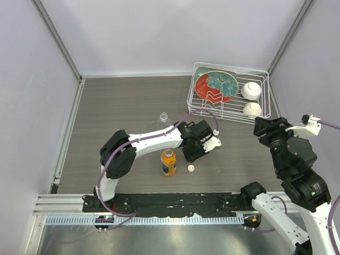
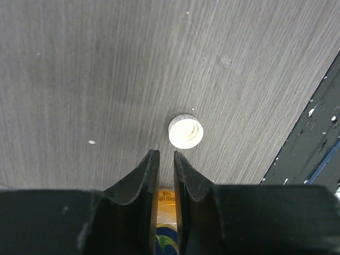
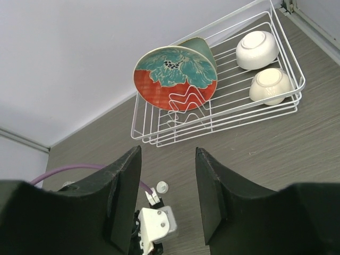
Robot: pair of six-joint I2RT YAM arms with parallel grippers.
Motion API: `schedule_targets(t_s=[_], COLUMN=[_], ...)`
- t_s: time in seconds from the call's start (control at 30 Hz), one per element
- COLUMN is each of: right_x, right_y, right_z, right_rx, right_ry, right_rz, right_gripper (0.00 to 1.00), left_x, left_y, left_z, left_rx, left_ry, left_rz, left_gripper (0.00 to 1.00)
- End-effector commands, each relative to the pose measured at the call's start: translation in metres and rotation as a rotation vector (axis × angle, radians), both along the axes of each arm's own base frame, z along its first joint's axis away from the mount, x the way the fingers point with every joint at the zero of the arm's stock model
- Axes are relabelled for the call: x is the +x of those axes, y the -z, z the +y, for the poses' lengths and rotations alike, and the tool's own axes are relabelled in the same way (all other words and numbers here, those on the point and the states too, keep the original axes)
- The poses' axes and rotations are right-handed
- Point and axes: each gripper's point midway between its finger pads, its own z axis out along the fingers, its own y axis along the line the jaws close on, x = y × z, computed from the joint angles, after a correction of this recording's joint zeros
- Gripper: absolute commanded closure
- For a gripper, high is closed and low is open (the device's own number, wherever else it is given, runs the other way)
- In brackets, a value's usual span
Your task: Screw on the bottle caps
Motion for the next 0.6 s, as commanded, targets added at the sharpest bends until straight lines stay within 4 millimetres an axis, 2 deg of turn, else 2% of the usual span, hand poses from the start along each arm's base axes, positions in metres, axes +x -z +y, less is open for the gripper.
schedule_targets(t_s=[0.0,0.43,0.57], right_x=[0.002,0.004,0.005], right_y=[-0.014,-0.008,-0.008], right_z=[0.005,0.008,0.009], right_rx=[0.032,0.025,0.026], right_ry=[-0.021,-0.032,-0.037], right_rz=[-0.055,-0.044,-0.046], right_gripper=[0.49,0.5,0.5], left_x=[-0.007,-0.009,-0.009], left_y=[0.011,0.034,0.041], left_z=[-0.009,-0.008,-0.005], left_rx=[-0.022,0.025,0.041], left_ry=[0.019,0.057,0.069], left_rz=[0.001,-0.015,-0.02], left_gripper=[0.81,0.8,0.76])
